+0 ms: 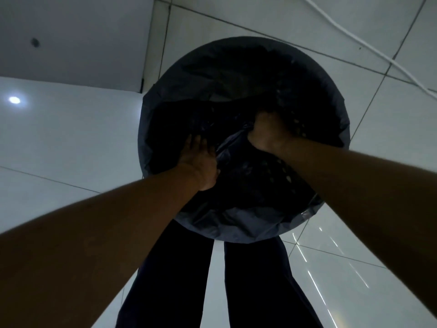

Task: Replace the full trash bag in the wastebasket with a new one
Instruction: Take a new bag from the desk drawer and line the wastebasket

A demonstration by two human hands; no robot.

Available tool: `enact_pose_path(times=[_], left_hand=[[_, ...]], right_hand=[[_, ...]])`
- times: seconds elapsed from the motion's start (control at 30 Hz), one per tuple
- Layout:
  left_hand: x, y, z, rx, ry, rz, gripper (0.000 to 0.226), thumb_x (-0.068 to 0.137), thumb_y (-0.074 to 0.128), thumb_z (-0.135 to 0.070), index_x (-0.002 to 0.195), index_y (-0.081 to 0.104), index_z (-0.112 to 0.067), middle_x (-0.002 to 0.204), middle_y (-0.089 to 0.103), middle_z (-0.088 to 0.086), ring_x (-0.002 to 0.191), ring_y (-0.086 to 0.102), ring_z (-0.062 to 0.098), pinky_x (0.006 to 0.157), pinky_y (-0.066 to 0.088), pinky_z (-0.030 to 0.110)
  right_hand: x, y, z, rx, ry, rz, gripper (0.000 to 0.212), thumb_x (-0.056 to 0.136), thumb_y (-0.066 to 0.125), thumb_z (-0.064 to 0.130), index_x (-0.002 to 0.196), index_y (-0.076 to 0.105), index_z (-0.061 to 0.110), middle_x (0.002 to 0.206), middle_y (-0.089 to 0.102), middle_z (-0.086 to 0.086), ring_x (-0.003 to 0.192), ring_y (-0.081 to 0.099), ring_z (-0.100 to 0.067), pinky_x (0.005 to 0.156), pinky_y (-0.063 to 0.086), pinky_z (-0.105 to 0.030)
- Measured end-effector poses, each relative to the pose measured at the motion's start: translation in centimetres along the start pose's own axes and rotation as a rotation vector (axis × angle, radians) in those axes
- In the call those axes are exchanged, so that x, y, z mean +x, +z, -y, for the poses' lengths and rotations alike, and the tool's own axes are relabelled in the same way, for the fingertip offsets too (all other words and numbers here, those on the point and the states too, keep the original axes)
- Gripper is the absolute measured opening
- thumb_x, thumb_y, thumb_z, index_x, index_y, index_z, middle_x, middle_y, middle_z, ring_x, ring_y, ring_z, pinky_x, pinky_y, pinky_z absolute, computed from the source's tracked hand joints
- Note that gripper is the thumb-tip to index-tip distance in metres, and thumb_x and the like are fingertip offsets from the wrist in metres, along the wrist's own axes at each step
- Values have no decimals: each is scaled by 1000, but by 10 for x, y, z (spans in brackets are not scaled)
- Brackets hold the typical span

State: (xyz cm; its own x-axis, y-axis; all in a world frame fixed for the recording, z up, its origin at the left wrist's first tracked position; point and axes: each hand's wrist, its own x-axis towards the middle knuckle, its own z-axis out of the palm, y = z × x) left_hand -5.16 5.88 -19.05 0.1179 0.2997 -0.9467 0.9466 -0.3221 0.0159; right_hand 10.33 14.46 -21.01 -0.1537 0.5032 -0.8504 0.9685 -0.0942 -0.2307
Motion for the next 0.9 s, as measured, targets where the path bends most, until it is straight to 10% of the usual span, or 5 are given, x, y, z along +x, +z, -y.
enact_pose_path(times=[0.27,0.43,0.63,0.9], left_hand=[[-1,-1,9,141,4,174,89,85,10,-76,154,-8,-22,162,-9,12,147,-13,38,113,-19,55],[-6,-5,0,0,85,136,81,92,16,-67,154,0,-18,163,-2,13,148,-9,37,117,-13,54],[-56,-17,-1,-462,203,-395,39,95,44,-36,115,63,-7,124,62,13,123,46,28,113,25,42],[-152,-15,-4,-735,-83,-928,28,85,51,-15,111,61,-14,127,51,11,121,43,33,97,38,50]], right_hand=[[-31,53,-26,-751,-206,558,76,96,18,67,157,-1,25,165,-8,-5,150,-3,-32,119,-3,-49],[-20,57,-23,-680,-170,611,82,94,17,70,157,6,19,165,3,-10,150,10,-33,121,9,-46],[-63,12,-7,-165,-220,236,43,100,41,42,123,58,10,125,61,-16,109,59,-33,90,49,-33],[-160,-42,-26,235,-320,-546,16,95,52,18,96,65,9,77,68,-13,68,63,-33,63,49,-34]])
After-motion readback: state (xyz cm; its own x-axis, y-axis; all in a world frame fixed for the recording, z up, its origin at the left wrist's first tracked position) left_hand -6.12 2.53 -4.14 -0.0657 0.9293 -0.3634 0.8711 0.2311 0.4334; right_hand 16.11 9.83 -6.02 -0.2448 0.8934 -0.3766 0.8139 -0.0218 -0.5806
